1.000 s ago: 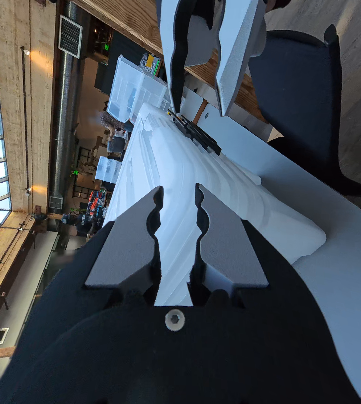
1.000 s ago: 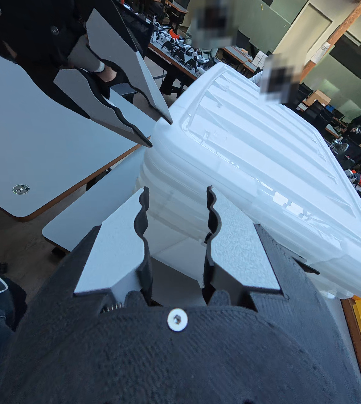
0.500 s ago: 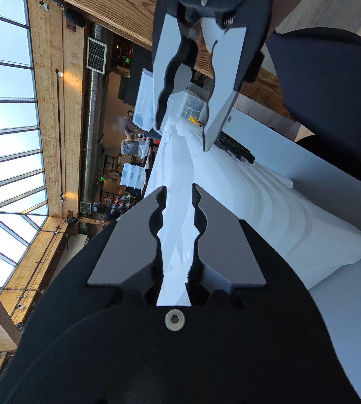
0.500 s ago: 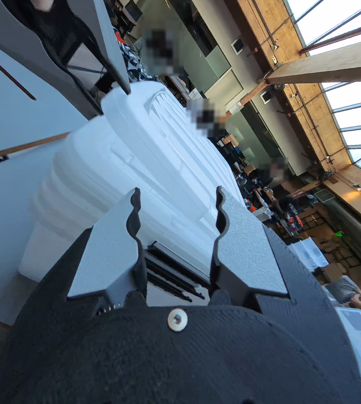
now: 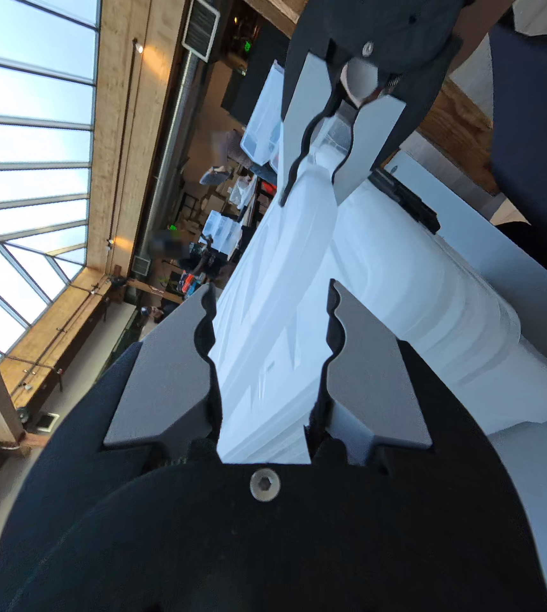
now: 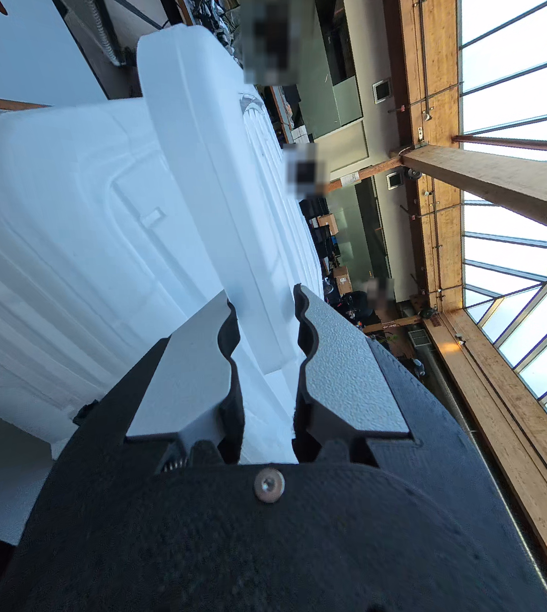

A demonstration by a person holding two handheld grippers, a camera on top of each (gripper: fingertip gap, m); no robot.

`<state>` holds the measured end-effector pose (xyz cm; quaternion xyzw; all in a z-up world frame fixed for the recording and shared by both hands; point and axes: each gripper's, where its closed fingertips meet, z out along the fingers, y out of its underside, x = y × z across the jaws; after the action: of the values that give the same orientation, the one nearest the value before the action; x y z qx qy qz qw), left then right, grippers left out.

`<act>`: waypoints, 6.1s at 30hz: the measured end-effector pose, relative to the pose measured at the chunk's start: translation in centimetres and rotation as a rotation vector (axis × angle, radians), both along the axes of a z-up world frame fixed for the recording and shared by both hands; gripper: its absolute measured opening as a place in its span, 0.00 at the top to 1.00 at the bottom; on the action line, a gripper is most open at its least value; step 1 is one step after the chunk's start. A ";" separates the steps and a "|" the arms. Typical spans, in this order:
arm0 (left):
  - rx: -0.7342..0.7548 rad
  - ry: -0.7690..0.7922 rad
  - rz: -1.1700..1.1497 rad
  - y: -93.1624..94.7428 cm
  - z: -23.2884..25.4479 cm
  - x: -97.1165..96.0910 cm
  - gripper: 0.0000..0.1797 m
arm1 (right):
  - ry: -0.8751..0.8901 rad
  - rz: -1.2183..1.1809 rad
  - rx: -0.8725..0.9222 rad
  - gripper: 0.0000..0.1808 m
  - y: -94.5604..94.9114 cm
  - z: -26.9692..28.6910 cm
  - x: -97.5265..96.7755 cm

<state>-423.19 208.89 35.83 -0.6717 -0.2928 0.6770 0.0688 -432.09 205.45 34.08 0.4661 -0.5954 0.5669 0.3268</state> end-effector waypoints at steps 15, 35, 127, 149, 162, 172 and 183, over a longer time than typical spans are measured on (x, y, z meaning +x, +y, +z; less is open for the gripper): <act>-0.099 0.096 0.177 -7.6 3.6 -2.8 0.88 | 0.039 0.043 -0.083 0.88 -0.3 6.4 1.5; -0.010 0.092 0.159 -8.8 3.8 -0.9 0.87 | -1.429 0.020 0.334 0.66 1.7 1.1 -13.7; 2.089 0.667 0.027 -27.8 -2.7 7.6 0.60 | -2.519 -0.145 0.803 0.88 -8.8 5.8 -16.2; 2.373 0.716 -0.396 -30.5 -2.0 2.7 0.88 | -2.490 -0.102 0.829 0.88 -7.5 4.9 -16.5; 2.202 0.616 -0.354 -24.7 1.3 6.3 0.88 | -2.355 0.164 0.785 0.87 -2.7 4.0 -14.3; 1.777 0.607 -0.593 -19.9 10.9 8.6 0.88 | -2.007 0.580 0.553 0.87 1.8 10.7 -12.8; 1.248 0.599 -0.825 -14.0 25.3 9.4 0.89 | -1.862 0.979 0.405 0.86 3.4 20.3 -14.0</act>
<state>-413.80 194.84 61.15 -0.3532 -0.3147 0.4600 0.7514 -446.13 208.88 54.39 0.0838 -0.4418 0.6594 -0.6025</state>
